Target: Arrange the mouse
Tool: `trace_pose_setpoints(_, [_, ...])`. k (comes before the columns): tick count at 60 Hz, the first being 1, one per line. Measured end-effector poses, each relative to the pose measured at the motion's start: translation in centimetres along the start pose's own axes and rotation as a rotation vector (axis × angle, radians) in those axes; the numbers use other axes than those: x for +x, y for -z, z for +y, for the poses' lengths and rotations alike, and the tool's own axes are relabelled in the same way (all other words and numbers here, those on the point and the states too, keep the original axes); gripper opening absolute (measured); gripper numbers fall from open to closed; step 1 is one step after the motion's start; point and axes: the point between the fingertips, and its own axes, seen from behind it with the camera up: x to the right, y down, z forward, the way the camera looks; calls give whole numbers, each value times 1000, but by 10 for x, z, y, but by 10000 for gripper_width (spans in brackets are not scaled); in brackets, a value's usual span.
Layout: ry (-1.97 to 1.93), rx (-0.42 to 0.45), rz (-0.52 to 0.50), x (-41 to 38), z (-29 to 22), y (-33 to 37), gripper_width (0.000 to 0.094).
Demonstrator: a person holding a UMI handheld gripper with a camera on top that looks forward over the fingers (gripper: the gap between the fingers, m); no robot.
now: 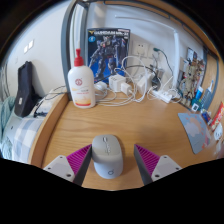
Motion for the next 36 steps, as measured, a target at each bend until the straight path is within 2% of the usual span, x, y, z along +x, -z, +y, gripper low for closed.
trace_pose_setpoints(1, [-8,2,5,-24,12,-10,832])
trace_pose_setpoints(9, [-47,-1,35,0,-4,-21,799])
trace_pose_setpoints(16, [-59,-22,8,1,-6,-30,636])
trace_pose_setpoints(17, [-65,-19,-7,-20,4,-28,616])
trace_pose_setpoints(18, [-71,-15,-13,-20,4,-28,542])
trace_pose_setpoints(22, [-75,-7,-20,-16,5,-33,524])
trace_pose_setpoints(26, [-88,4,-22,-9,-2,-37,463])
trace_pose_setpoints(32, [-135,27,-39,-19,3,-28,325])
trace_pose_setpoints(36, [-126,23,-48,-18,3,-31,307])
